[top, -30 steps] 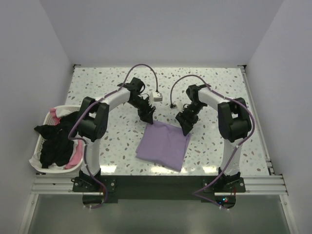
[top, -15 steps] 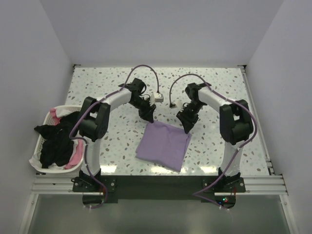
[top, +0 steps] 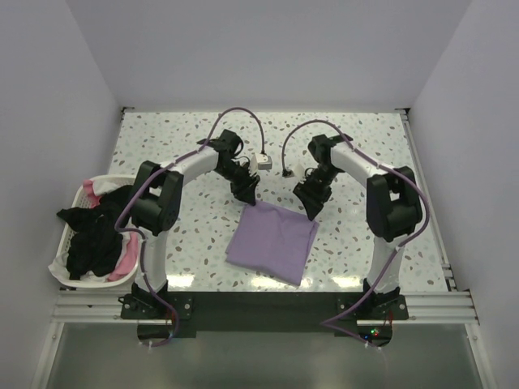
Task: Fold and stack the t-shirts
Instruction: Fold the tshirt
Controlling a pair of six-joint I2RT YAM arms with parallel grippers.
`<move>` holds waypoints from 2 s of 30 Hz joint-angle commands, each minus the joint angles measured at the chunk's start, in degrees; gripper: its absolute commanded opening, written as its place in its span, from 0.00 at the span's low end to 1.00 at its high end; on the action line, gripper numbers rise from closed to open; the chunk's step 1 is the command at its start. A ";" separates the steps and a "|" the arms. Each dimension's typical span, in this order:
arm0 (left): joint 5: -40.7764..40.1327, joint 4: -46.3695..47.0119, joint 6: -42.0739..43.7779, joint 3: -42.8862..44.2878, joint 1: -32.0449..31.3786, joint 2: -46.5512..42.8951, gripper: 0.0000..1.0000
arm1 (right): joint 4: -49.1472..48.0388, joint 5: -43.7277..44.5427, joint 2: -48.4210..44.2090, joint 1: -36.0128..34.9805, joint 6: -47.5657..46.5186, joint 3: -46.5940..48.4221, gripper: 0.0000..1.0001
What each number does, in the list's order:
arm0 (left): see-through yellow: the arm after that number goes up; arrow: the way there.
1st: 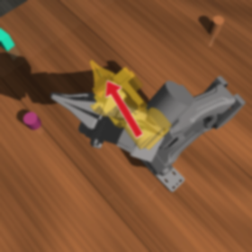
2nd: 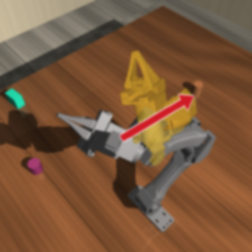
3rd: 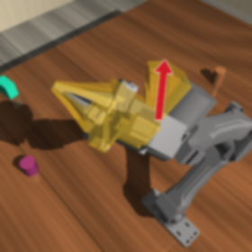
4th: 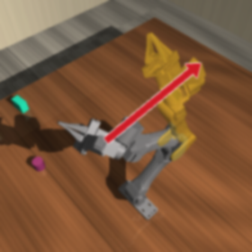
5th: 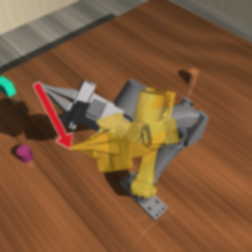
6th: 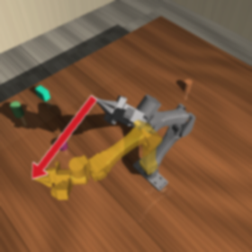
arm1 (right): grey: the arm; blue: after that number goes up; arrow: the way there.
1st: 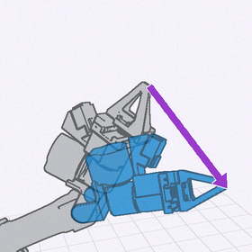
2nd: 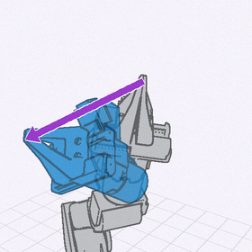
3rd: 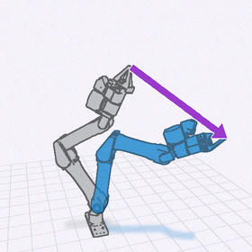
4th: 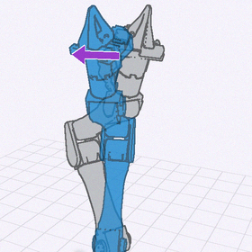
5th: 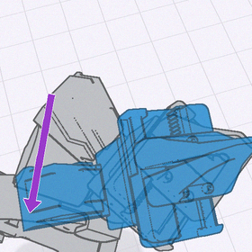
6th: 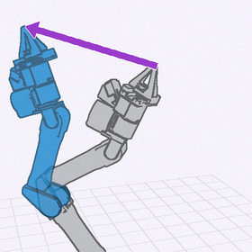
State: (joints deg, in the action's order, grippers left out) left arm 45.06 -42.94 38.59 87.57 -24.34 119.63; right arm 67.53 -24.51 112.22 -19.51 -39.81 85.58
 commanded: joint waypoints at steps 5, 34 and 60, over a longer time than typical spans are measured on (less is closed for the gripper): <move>1.00 0.58 0.79 1.29 0.08 -1.25 0.40 | -0.03 0.70 2.38 -0.53 -0.53 2.05 0.43; -6.99 0.40 1.75 -2.40 1.92 -9.33 0.00 | 6.14 11.14 -7.20 -0.62 0.70 -0.23 0.00; -5.68 3.47 1.14 -1.79 1.93 -4.94 0.00 | 7.36 -0.54 12.49 -0.36 3.34 16.29 0.40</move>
State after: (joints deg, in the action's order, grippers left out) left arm 37.67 -41.74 39.09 84.77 -22.63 114.10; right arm 73.17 -22.74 124.68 -20.08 -35.99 100.51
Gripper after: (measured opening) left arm 0.056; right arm 0.402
